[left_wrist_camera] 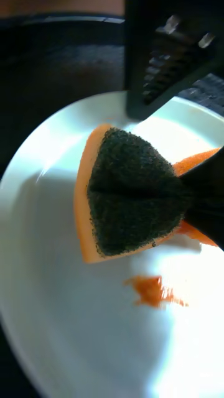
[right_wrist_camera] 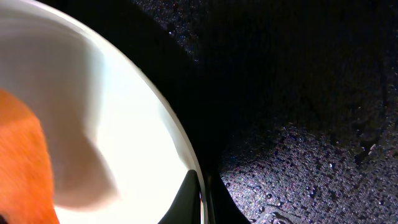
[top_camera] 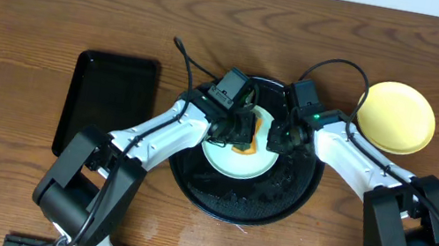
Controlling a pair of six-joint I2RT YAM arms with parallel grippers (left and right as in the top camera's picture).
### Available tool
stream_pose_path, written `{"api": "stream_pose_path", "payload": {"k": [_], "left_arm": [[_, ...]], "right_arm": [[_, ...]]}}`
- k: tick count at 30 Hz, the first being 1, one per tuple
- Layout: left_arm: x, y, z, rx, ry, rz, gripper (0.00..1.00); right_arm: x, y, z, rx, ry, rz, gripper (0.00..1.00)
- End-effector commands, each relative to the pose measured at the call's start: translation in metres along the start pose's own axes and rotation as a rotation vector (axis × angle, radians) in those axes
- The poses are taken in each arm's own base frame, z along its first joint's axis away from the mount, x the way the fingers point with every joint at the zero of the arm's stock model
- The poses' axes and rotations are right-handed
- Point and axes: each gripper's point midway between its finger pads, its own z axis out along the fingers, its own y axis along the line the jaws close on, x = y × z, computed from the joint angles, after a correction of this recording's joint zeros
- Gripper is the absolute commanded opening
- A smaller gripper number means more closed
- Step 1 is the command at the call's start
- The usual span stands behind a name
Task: Clean dirty plates on tray and stack at the side
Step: 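Scrub the green plate with the sponge while right gripper holds rim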
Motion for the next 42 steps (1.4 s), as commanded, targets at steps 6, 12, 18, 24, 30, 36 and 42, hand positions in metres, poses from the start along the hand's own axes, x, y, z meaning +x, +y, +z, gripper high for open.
{"api": "stream_pose_path", "payload": {"k": [6,12,18,24,30,36,42], "left_arm": [[-0.002,0.029,0.018,-0.126,-0.027,-0.148,0.08],[-0.001,0.036,0.021,-0.15,-0.026,-0.15,0.08],[-0.005,0.072,0.01,-0.286,-0.044,-0.164,0.07],[-0.031,0.106,-0.037,-0.489,-0.188,-0.136,0.07],[-0.055,0.085,-0.083,-0.441,-0.344,-0.129,0.07],[-0.055,0.048,-0.085,-0.244,-0.322,-0.12,0.07],[-0.037,0.034,-0.049,-0.178,-0.207,-0.102,0.08]], "right_arm": [[-0.005,-0.007,0.003,0.06,-0.025,0.024,0.01],[-0.005,-0.007,0.003,0.06,-0.024,0.024,0.01],[-0.004,-0.008,0.003,0.066,-0.022,0.024,0.01],[-0.004,-0.008,0.003,0.065,-0.022,0.024,0.01],[-0.004,-0.008,0.003,0.065,-0.022,0.025,0.01],[-0.004,-0.008,0.003,0.065,-0.023,0.024,0.01],[-0.004,-0.008,0.003,0.065,-0.023,0.025,0.01]]}}
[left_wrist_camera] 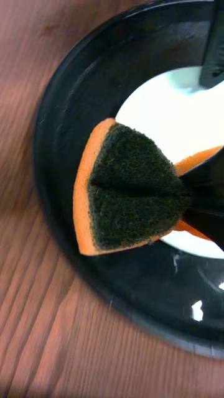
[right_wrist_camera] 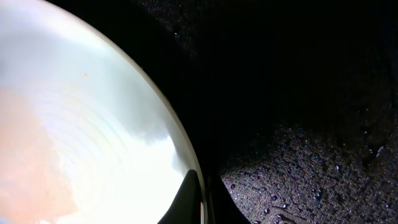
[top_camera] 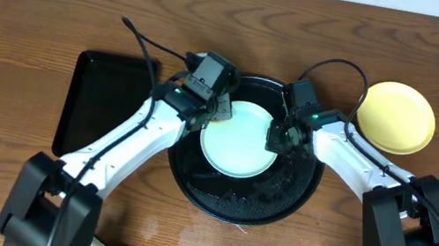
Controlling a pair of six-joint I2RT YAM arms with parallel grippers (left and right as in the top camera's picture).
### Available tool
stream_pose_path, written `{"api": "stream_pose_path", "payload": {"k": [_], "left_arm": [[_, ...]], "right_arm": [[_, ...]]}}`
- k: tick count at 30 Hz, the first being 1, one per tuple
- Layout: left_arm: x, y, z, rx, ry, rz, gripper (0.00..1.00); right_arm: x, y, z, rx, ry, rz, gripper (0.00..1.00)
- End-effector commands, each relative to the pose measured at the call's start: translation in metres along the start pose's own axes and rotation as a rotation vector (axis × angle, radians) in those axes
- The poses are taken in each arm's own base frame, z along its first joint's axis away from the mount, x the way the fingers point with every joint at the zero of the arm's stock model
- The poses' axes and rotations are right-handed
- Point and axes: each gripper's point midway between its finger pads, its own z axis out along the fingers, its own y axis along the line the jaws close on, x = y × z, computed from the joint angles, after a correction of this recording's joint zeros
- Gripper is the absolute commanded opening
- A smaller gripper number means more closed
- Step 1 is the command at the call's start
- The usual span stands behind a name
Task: Clean dirty plates on tray and stack at the side
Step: 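Scrub the green plate with the sponge while right gripper holds rim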
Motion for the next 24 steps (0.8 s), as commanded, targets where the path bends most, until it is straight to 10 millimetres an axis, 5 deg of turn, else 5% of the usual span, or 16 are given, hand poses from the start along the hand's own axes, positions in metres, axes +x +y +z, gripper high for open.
{"api": "stream_pose_path", "payload": {"k": [1,8,14,24], "left_arm": [[0.027,-0.011,0.021,0.027,0.106,0.027,0.08],[0.074,-0.047,0.051,0.173,0.281,0.065,0.07],[0.078,-0.048,0.056,0.173,0.291,0.078,0.07],[0.063,0.032,0.045,-0.222,0.192,0.08,0.07]], "right_arm": [[-0.005,-0.01,0.003,0.063,-0.022,0.019,0.01],[-0.005,-0.01,0.003,0.063,-0.021,0.019,0.01],[-0.005,-0.01,0.003,0.064,-0.022,0.019,0.01],[-0.005,-0.01,0.003,0.064,-0.021,0.019,0.01]]}}
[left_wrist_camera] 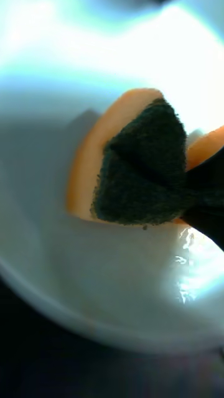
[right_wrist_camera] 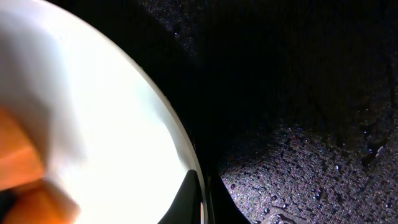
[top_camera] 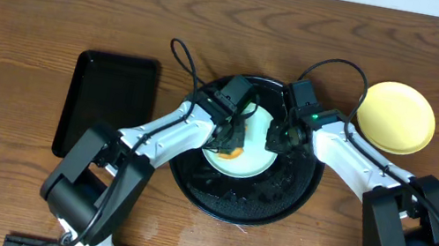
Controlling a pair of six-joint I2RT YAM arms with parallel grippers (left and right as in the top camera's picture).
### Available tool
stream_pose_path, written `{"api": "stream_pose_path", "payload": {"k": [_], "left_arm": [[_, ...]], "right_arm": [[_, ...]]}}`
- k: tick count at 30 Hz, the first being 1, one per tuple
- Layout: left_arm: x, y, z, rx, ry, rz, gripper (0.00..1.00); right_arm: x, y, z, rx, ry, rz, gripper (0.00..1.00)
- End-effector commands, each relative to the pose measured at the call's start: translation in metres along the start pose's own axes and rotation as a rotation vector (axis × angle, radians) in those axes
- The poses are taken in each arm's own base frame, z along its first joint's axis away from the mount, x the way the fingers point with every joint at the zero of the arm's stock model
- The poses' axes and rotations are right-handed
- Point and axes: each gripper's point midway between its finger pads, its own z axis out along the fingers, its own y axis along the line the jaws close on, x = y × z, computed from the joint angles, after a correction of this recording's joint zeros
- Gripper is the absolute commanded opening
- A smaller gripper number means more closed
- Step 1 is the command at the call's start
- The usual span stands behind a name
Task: Clean dirty plates on tray and stack at the side
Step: 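Scrub the green plate with the sponge while right gripper holds rim, then return the sponge to the black tray with the left gripper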
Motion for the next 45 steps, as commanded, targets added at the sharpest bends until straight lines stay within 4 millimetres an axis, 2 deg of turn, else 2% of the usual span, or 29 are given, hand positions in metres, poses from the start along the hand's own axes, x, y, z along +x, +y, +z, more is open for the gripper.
{"api": "stream_pose_path", "payload": {"k": [1,4,11,15,18,22,25,27,32,33,38,41,45], "left_arm": [[-0.018,0.036,-0.016,-0.172,-0.108,-0.023,0.07],[-0.029,0.046,-0.037,-0.228,-0.189,-0.024,0.07],[-0.06,0.038,-0.103,-0.167,-0.413,-0.056,0.08],[-0.069,0.048,-0.136,-0.154,-0.492,-0.094,0.08],[-0.072,0.07,-0.153,-0.175,-0.504,-0.136,0.08],[-0.079,0.127,-0.169,-0.255,-0.499,-0.252,0.08],[-0.085,0.173,-0.171,-0.282,-0.471,-0.375,0.08],[-0.086,0.199,-0.167,-0.229,-0.425,-0.472,0.08],[-0.085,0.242,-0.16,-0.151,-0.354,-0.597,0.08],[-0.084,0.254,-0.158,-0.14,-0.34,-0.618,0.08],[-0.089,0.268,-0.146,-0.077,-0.309,-0.582,0.08],[-0.09,0.274,-0.134,-0.085,-0.28,-0.579,0.08],[-0.087,0.277,-0.114,-0.092,-0.227,-0.589,0.08]], "right_arm": [[-0.005,-0.01,0.003,0.061,-0.02,0.02,0.01],[-0.005,-0.01,0.003,0.061,-0.02,0.02,0.01],[-0.005,-0.01,0.003,0.061,-0.02,0.019,0.01],[-0.006,-0.009,0.0,0.057,-0.027,0.019,0.01],[-0.011,-0.005,-0.01,0.042,-0.052,0.009,0.01],[-0.026,0.008,-0.042,-0.002,-0.138,-0.041,0.01],[-0.039,0.01,-0.069,0.023,-0.234,-0.078,0.01],[-0.046,0.01,-0.092,0.065,-0.312,-0.101,0.01],[-0.05,0.015,-0.132,0.133,-0.424,-0.152,0.01],[-0.053,0.016,-0.145,0.177,-0.469,-0.182,0.01],[-0.065,0.02,-0.19,0.378,-0.628,-0.291,0.01],[-0.069,0.029,-0.219,0.504,-0.723,-0.372,0.01],[-0.067,0.045,-0.241,0.606,-0.792,-0.484,0.01]]}}
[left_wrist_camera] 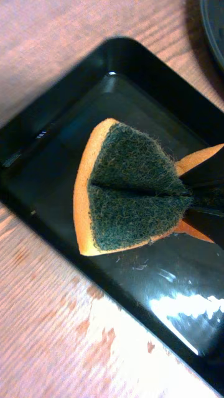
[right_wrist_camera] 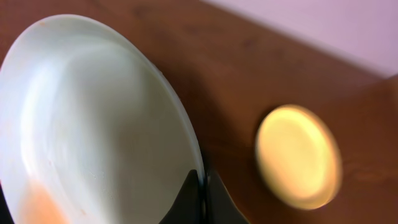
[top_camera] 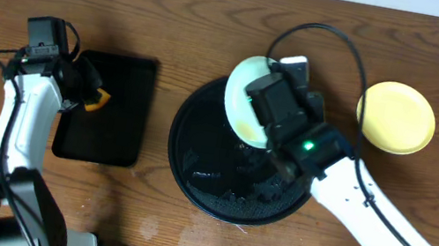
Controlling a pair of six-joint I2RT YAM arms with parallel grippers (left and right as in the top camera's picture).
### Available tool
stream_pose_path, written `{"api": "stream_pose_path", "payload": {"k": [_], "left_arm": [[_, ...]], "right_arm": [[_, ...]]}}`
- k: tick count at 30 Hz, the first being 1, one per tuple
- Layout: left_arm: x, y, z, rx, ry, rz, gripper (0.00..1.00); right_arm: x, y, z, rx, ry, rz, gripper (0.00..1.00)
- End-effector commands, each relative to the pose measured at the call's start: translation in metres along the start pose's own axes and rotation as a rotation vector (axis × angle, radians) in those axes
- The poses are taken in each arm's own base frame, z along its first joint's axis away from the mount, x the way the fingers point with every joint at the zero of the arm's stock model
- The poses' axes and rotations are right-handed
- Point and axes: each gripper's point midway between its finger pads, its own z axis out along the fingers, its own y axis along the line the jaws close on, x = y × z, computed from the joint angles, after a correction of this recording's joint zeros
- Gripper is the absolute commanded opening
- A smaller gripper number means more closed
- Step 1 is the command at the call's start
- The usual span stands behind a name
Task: Clean dirty plates on tray and stack at the side
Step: 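Return the sponge to the black tray with the left gripper, then lift the green plate with the right gripper and carry it right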
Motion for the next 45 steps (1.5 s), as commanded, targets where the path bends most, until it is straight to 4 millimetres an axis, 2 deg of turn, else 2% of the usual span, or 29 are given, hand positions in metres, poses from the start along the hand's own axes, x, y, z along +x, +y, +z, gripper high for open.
{"api": "stream_pose_path", "payload": {"k": [1,7,11,13,22,30,34,37,40,42,45], "left_arm": [[0.008,0.002,0.021,-0.004,0.067,0.027,0.08],[0.026,0.007,0.052,-0.018,0.177,0.023,0.08],[0.035,0.0,0.059,0.032,0.225,0.052,0.08],[0.035,0.0,0.059,0.032,0.225,0.052,0.08],[0.035,0.0,0.059,0.032,0.225,0.052,0.08],[0.035,0.0,0.059,0.031,0.225,0.051,0.08],[0.035,0.0,0.059,0.031,0.225,0.051,0.08],[0.035,0.0,0.059,0.031,0.226,0.052,0.08],[0.035,0.0,0.059,0.03,0.228,0.051,0.08],[0.036,0.001,0.058,0.029,0.23,0.051,0.08],[0.036,0.001,0.058,0.029,0.23,0.051,0.08]], "right_arm": [[-0.033,-0.025,-0.032,0.204,-0.138,-0.124,0.01],[-0.05,-0.033,-0.061,0.387,-0.228,-0.218,0.01],[-0.061,-0.047,-0.079,0.524,-0.265,-0.243,0.01],[-0.065,-0.047,-0.084,0.547,-0.272,-0.26,0.01],[-0.075,-0.047,-0.091,0.569,-0.289,-0.274,0.01],[-0.076,-0.048,-0.091,0.573,-0.293,-0.259,0.01],[-0.075,-0.048,-0.091,0.553,-0.323,-0.153,0.01],[-0.072,-0.035,-0.082,0.451,-0.34,-0.074,0.01],[-0.056,-0.004,-0.058,0.199,-0.278,-0.015,0.01],[-0.038,0.015,-0.04,0.016,-0.177,0.058,0.01],[-0.016,0.016,-0.015,-0.157,-0.007,0.262,0.01]]}}
